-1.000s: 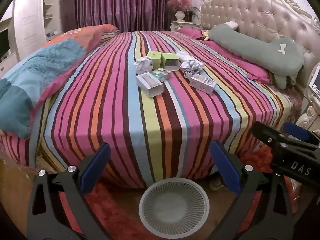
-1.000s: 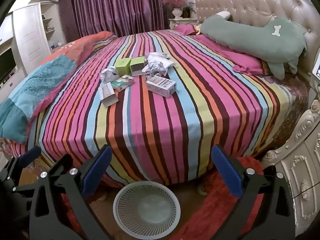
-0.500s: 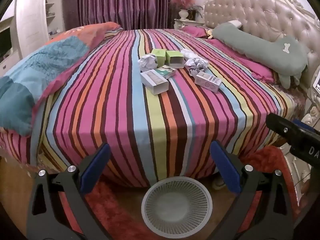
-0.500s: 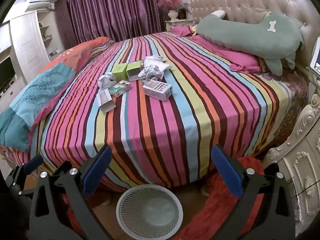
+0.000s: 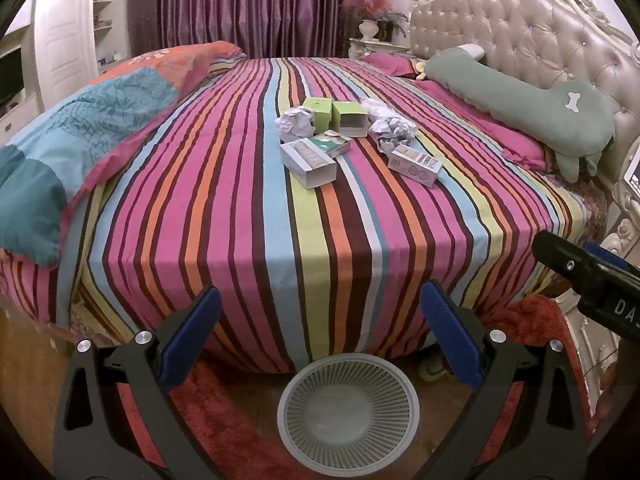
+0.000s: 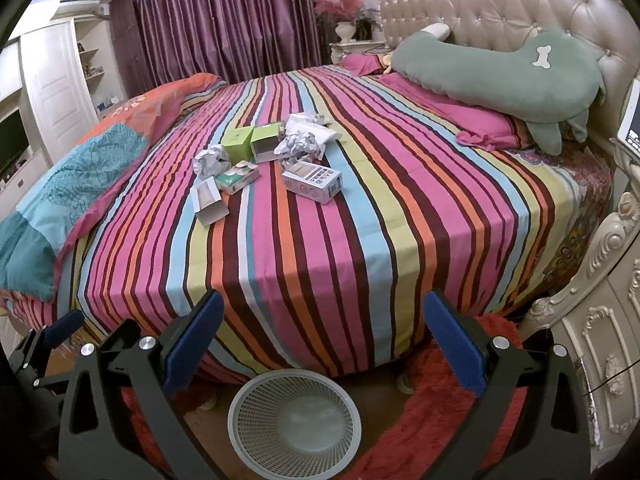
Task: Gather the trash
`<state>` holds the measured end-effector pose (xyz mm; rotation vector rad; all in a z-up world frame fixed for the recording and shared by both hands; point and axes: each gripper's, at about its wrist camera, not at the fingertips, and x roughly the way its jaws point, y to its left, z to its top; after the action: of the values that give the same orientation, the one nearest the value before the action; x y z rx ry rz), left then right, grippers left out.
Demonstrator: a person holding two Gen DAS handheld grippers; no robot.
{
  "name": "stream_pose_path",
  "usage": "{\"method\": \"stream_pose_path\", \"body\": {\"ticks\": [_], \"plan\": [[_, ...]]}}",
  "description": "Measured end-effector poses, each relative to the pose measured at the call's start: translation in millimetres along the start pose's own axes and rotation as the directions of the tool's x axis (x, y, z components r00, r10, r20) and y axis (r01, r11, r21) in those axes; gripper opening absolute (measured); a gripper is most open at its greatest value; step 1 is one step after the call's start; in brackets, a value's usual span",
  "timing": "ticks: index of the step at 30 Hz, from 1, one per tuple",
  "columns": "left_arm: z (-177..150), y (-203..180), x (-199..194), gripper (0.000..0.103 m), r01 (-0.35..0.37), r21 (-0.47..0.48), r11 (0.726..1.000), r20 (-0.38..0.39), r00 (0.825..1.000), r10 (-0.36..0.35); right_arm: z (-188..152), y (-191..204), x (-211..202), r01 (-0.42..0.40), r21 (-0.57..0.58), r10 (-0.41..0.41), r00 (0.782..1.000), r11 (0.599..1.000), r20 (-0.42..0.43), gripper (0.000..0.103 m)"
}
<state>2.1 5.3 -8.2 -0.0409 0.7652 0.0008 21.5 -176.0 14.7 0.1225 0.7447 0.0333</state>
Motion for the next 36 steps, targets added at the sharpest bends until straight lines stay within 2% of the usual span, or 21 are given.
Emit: {"method": "stream_pose_path", "body": {"ticks": [36], "plan": [[-4.9, -3.1, 2.7, 0.097, 0.014, -0.019, 1.000, -0.010, 1.000, -0.014, -1.5, -0.1, 1.8, 0.010, 0.003, -0.010, 1.000, 1.000, -0.006, 0.095]]}}
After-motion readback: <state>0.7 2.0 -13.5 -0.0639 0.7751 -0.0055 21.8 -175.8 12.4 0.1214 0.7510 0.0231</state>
